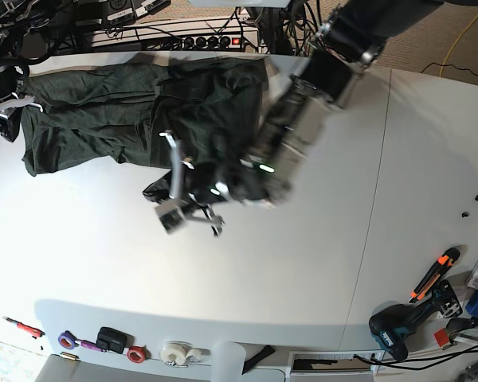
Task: Layout the t-shirt on the table in an organized manner, then fold the t-shirt properly
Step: 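Hold the folded end down with the left gripper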
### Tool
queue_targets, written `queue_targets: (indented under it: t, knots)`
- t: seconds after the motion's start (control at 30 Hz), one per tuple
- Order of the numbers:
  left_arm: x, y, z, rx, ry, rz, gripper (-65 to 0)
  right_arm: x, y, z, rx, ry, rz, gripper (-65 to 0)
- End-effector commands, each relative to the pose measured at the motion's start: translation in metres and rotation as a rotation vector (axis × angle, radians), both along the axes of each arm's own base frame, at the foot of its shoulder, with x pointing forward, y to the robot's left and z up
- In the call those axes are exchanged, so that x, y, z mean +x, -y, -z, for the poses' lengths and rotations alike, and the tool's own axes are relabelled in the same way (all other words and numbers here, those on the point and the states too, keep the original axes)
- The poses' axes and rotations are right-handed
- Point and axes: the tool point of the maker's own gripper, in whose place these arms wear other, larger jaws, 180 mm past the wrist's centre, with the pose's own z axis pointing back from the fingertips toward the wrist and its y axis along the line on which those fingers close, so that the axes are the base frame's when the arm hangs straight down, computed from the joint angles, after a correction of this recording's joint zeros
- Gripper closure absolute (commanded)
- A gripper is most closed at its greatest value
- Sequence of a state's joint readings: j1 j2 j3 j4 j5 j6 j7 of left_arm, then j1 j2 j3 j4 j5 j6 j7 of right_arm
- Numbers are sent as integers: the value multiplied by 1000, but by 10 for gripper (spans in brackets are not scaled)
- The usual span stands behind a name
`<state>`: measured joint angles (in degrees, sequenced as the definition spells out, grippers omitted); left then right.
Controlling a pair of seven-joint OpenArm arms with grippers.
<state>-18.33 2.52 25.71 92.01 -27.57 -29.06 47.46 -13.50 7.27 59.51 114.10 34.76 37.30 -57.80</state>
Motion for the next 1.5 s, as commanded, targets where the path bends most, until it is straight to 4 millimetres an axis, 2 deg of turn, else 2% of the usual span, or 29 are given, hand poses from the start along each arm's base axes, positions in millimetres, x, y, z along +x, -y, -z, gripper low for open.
queue_targets:
  t: [0.0,0.07,0.17,0.4,0.5,0.53,0.6,0.77,0.97,1.13,1.4,1.47]
  knots:
    - [3,-9,-17,-22,20,-6,0,6,1,-16,-25,56,-10,0]
    - [-7,-36,-14,35,9,2,0,6,1,-16,-26,57,-10,0]
    - [-25,-66,0,90,5,0,0,6,1,-16,-26,58,-10,0]
    - [-101,-97,59,152,-180,99,0,6,0,-17,-22,64,-13,0]
    - [-128,-92,69,113,-241,125,-219,6,0,-17,-22,64,-13,0]
    - [-132,-90,69,88,-252,118,-263,6,0,-17,-21,63,-13,0]
    - [-134,-85,68,55,-243,98,-274,6,0,-17,-21,63,-13,0]
    - [-126,-77,82,154,-178,28,-274,6,0,-17,-21,62,-13,0]
    - [-132,-54,90,216,-150,32,-273,6,0,-16,-19,55,-13,0]
    - [-133,-35,90,200,-157,36,-272,5,0,-14,-16,44,-12,0]
    - [-132,-28,116,257,-199,26,-272,5,0,-14,-16,46,-12,0]
    - [-133,-29,121,265,-210,26,-252,5,0,-14,-16,46,-13,0]
